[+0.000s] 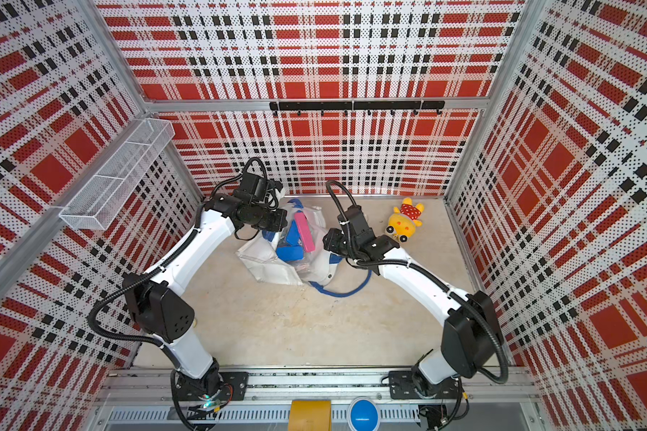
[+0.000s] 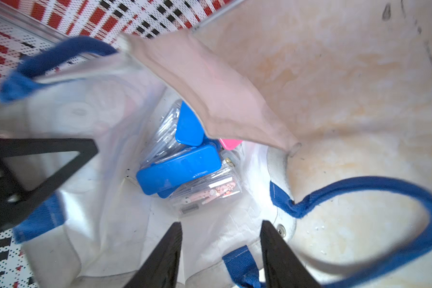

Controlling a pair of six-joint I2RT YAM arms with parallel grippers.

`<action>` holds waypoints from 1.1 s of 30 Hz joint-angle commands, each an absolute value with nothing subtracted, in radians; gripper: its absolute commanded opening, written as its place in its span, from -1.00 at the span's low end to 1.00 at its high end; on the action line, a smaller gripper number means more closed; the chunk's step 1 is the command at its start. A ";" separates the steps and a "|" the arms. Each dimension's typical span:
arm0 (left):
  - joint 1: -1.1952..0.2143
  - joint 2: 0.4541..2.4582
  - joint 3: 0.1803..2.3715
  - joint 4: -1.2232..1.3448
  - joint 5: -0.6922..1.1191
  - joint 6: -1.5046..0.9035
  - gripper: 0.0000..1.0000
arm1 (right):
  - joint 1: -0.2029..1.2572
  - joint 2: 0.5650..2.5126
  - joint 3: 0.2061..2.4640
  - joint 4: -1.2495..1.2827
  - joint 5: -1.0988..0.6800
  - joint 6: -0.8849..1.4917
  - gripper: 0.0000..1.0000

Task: Take out the compass set from the canvas bag
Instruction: Adjust the canvas bag at the center of the board.

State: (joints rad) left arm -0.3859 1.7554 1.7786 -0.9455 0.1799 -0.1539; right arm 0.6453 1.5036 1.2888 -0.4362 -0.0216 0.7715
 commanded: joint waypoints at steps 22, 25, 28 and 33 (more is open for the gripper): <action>-0.347 1.818 1.840 -0.942 0.256 -0.239 -1.00 | 0.826 1.908 1.530 -0.438 -0.669 0.520 -0.19; -0.344 1.822 1.839 -0.942 0.275 -0.238 -1.00 | 0.826 1.925 1.536 -0.434 -0.718 0.517 -0.13; -0.345 1.825 1.837 -0.940 0.299 -0.236 -1.00 | 0.827 1.935 1.548 -0.446 -0.708 0.520 -0.12; -0.339 1.821 1.826 -0.940 0.316 -0.230 -1.00 | 0.801 1.906 1.556 -0.486 -0.538 0.580 -0.03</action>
State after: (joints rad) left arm -0.3416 1.8217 1.8038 -0.9749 0.2626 -0.2226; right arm 0.8036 1.9209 1.5242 -0.4831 -0.5957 0.5606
